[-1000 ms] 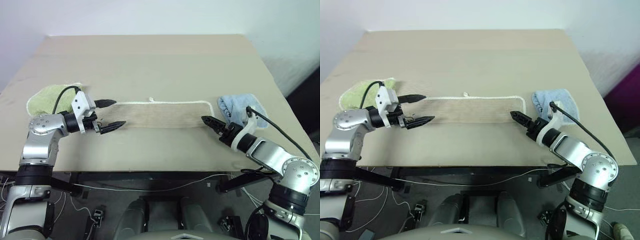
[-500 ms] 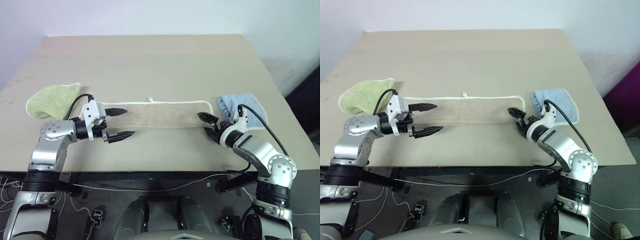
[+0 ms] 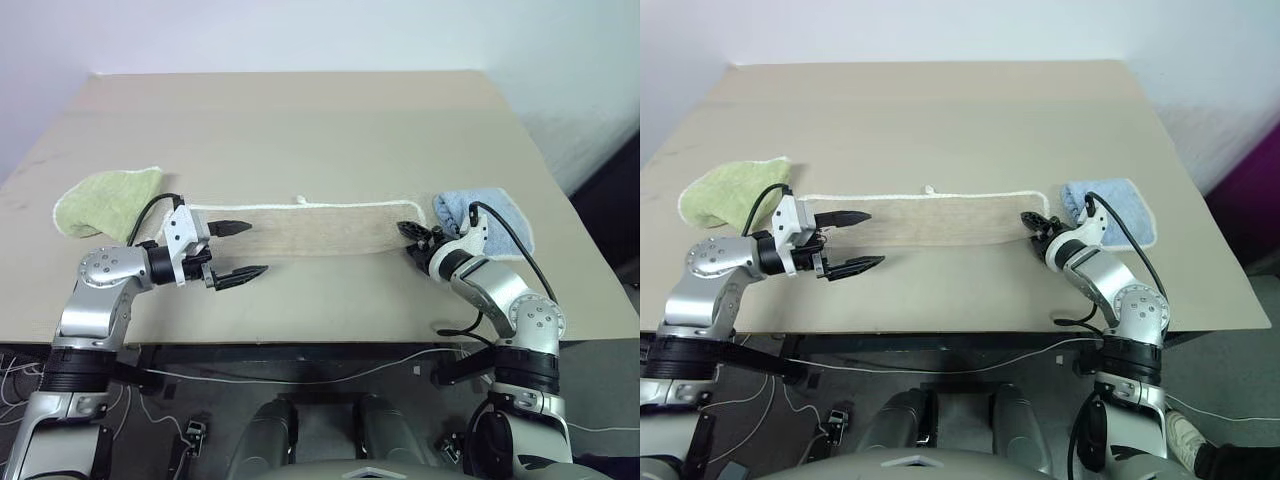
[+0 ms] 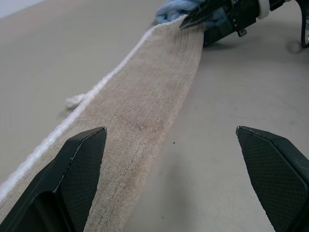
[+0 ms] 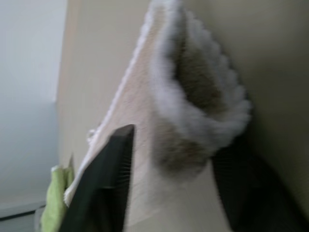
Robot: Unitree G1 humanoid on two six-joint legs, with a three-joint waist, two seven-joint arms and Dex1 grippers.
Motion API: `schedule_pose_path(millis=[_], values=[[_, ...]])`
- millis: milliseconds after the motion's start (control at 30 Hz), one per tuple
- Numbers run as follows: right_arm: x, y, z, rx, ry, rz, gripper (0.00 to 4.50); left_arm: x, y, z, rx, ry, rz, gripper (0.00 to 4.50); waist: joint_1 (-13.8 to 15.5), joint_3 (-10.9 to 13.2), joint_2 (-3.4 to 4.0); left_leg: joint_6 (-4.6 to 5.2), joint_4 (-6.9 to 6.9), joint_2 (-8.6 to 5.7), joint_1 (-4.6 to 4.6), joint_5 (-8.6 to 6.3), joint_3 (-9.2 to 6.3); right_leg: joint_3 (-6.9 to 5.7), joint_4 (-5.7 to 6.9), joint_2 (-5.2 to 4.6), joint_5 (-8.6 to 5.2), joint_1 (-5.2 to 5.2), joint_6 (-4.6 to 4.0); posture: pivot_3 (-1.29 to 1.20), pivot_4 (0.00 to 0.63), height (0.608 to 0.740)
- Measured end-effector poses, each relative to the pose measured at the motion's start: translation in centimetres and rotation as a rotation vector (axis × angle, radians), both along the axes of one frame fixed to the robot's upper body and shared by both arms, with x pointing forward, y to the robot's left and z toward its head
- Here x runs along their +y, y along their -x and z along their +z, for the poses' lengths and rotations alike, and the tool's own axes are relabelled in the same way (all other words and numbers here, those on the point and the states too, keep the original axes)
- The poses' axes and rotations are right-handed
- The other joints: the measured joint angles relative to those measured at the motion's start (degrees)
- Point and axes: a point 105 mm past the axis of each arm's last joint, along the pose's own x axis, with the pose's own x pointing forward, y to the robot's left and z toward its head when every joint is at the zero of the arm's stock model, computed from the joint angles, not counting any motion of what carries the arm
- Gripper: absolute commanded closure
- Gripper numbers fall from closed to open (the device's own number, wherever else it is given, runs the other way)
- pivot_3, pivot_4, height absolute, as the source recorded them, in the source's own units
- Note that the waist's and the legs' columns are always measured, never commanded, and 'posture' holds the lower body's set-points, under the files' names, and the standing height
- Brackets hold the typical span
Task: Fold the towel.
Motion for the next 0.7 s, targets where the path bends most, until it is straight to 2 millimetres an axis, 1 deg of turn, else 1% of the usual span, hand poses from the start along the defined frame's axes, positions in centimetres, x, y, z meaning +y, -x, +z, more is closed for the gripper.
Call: schedule_pose_path(millis=[33,133,267,333,367,400,467,533,567,633,700], values=[[-0.1,0.0,-0.1,0.002,0.004,-0.006,3.46,0.0,-0.1,0.0,-0.002,0.003,0.006,0.0,0.0,0.0,0.0,0.0,-0.01,0.0,-0.01,0.0,0.0,0.0,0.0,0.0,0.0,-0.02,0.0,0.0,0.15,0.74],[-0.3,0.1,0.3,-0.019,-0.001,-0.012,4.46,-0.2,-0.3,0.3,-0.012,0.037,0.029,0.0,0.0,0.0,0.0,0.0,-0.02,0.0,-0.02,0.0,-0.01,0.0,-0.02,0.0,0.0,-0.02,0.0,0.0,0.15,0.74],[-0.9,0.4,0.6,-0.042,0.011,-0.026,4.48,-1.3,-0.4,0.7,-0.025,0.108,0.047,0.0,0.3,0.0,0.0,0.01,0.0,-0.02,-0.05,-0.01,-0.01,-0.01,-0.05,-0.04,0.0,-0.02,0.0,0.0,0.15,0.74],[-1.9,0.6,0.9,-0.057,0.053,-0.038,4.48,-1.5,-0.1,0.5,-0.019,0.114,0.051,0.0,0.2,0.0,0.03,0.02,-0.02,-0.02,-0.06,-0.01,-0.01,0.0,-0.06,-0.04,0.0,-0.03,0.0,0.0,0.15,0.74],[-2.6,0.8,1.5,-0.079,0.085,-0.045,4.48,-1.4,0.0,0.2,-0.009,0.118,0.062,0.0,0.2,0.0,0.07,0.02,-0.02,-0.02,-0.07,-0.01,0.0,0.0,-0.05,-0.04,0.0,-0.05,0.0,0.0,0.15,0.74],[-3.4,0.8,2.3,-0.112,0.123,-0.049,4.48,-1.4,0.0,-0.1,-0.001,0.121,0.068,0.0,0.2,0.0,0.07,0.02,-0.01,-0.02,-0.07,-0.01,-0.01,-0.01,-0.05,-0.02,0.0,-0.05,0.0,0.0,0.15,0.74],[-4.4,1.0,4.4,-0.194,0.254,-0.019,4.48,-1.3,0.1,-0.2,0.004,0.121,0.072,0.0,0.2,0.1,0.11,0.02,-0.02,-0.02,-0.08,-0.01,0.01,-0.01,-0.07,-0.02,0.0,-0.06,0.0,0.0,0.15,0.74],[-4.9,1.1,7.1,-0.293,0.391,0.022,4.48,-1.3,0.0,-0.2,0.003,0.121,0.075,0.0,0.2,0.1,0.1,0.02,-0.01,-0.02,-0.08,-0.01,0.01,-0.01,-0.08,-0.01,0.0,-0.04,0.0,0.0,0.15,0.74],[-4.9,1.1,8.3,-0.338,0.451,0.047,4.48,-1.3,0.0,-0.2,0.002,0.121,0.077,0.0,0.1,0.1,0.1,0.02,-0.02,0.0,-0.07,-0.01,0.0,-0.02,-0.09,0.0,0.0,-0.03,0.0,0.0,0.15,0.74],[-4.5,1.2,9.8,-0.4,0.53,0.099,4.48,-1.2,0.0,-0.2,0.001,0.121,0.08,0.0,0.0,0.1,0.09,0.02,-0.04,0.03,-0.07,-0.01,0.0,-0.02,-0.1,0.02,0.0,-0.04,0.0,0.0,0.15,0.74],[-3.3,1.3,10.1,-0.438,0.631,0.189,4.48,-1.2,-0.1,-0.1,0.0,0.122,0.084,0.0,0.0,0.1,0.09,0.02,-0.03,0.03,-0.07,-0.01,0.01,-0.01,-0.11,0.0,0.0,-0.04,0.0,0.0,0.15,0.74]])
